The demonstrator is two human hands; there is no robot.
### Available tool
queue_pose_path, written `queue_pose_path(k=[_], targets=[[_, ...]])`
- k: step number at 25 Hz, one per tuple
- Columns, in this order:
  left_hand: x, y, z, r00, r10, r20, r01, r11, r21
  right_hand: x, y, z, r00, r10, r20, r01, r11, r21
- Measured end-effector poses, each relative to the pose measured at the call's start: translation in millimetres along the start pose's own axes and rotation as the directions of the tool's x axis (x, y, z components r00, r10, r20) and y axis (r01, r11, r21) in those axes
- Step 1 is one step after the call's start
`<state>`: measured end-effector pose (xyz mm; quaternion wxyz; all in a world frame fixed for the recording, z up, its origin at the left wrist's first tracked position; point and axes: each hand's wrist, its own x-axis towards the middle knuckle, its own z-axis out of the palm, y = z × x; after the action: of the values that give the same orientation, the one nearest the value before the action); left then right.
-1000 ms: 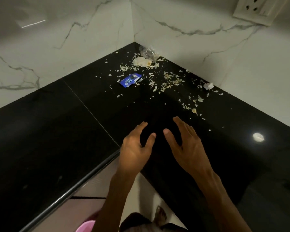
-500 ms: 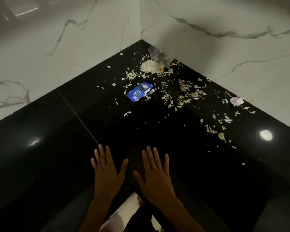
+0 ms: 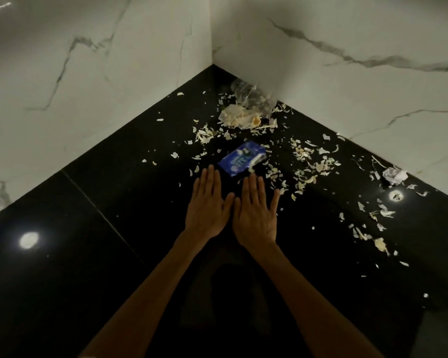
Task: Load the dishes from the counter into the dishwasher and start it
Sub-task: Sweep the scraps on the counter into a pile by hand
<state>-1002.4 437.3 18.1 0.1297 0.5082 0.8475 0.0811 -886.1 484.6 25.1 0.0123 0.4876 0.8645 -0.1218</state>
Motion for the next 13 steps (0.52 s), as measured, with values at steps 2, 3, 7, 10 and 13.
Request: queue_pose_path(k=[2, 3, 7, 10, 13], targets=[[2, -7, -11, 0.998, 0.043, -0.04, -0.048, 0.992, -0.115, 10, 9, -8, 0.996, 0.049, -0.077, -0.047, 0.999, 0.023], [-3, -24, -17, 0.993, -0.008, -0.114, -0.013, 0.984, -0.176, 4, 12, -9, 0.993, 0.038, -0.115, -0.033, 0.999, 0.044], [-15, -129, -44, 0.886, -0.412, -0.215, 0.363, 0.902, -0.233, -60, 6, 6, 0.982, -0.176, -0.069, 0.179, 0.983, 0.04], [22, -167, -62, 0.919, -0.382, -0.102, 0.378, 0.924, -0.056, -66, 4, 17, 0.98, -0.197, -0.04, 0.197, 0.98, -0.004], [71, -136, -60, 0.975, -0.214, -0.055, 0.213, 0.977, -0.017, -59, 3, 14, 0.982, -0.188, -0.029, 0.189, 0.982, 0.006]])
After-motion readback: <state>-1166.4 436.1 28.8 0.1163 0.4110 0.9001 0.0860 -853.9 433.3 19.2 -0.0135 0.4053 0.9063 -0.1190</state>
